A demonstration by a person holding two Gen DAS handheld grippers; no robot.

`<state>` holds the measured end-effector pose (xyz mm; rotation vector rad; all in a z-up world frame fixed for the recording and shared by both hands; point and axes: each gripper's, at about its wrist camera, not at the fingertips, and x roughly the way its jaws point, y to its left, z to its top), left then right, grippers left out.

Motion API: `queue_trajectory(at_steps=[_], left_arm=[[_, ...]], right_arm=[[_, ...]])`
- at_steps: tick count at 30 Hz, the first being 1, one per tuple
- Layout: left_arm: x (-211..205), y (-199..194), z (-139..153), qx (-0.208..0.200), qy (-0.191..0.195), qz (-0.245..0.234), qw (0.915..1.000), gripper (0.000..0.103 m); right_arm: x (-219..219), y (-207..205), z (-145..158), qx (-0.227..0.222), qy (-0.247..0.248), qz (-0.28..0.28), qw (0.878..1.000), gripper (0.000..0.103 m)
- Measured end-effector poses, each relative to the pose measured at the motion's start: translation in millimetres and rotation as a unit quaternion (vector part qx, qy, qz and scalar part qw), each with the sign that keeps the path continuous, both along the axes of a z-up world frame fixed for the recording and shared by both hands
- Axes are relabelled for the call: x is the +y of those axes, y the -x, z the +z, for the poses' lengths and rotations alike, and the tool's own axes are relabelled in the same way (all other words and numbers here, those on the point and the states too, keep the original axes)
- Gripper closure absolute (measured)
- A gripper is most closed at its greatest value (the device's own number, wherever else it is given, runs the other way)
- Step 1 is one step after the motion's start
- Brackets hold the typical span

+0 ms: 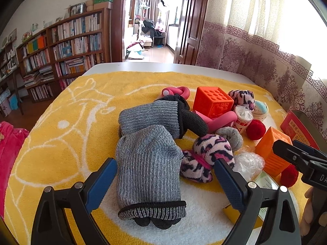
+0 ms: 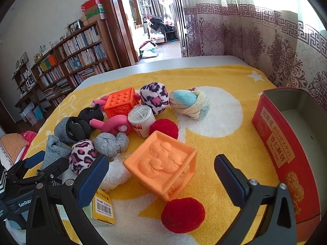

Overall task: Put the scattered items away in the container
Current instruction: 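Move left tool to the grey knit sock while right tool reaches the orange rubber block, then close left tool on the grey sock while right tool grips the orange block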

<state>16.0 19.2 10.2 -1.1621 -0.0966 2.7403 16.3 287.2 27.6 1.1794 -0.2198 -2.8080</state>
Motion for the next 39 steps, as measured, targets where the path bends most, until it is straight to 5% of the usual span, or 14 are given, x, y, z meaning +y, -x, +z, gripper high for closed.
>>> queue_trajectory(at_steps=[13,17,19,22,28,39], left_arm=[[-8,0,-1,-0.006,-0.029,0.003,0.9996,0.013],[-12,1,-2,-0.009,-0.037,0.007,0.9993,0.035],[-14,0,-2,-0.009,-0.043,0.008,0.999,0.035],[-16,-1,-1,-0.005,-0.05,0.008,0.9987,0.047],[-22,-2,2,0.001,-0.073,0.01,0.9973,0.056],[-24,-2,3,0.001,-0.08,0.009,0.9968,0.053]], right_arm=[[-2,4,-10,-0.018,-0.012,0.001,1.0,0.0],[-1,7,-15,-0.029,-0.021,-0.007,0.999,0.005],[-1,9,-18,-0.036,-0.009,0.005,0.999,0.024],[-5,6,-18,-0.03,-0.022,0.008,0.999,0.024],[0,-1,-11,-0.006,-0.009,0.001,1.0,0.025],[4,-5,-3,0.018,0.005,-0.005,1.0,0.025]])
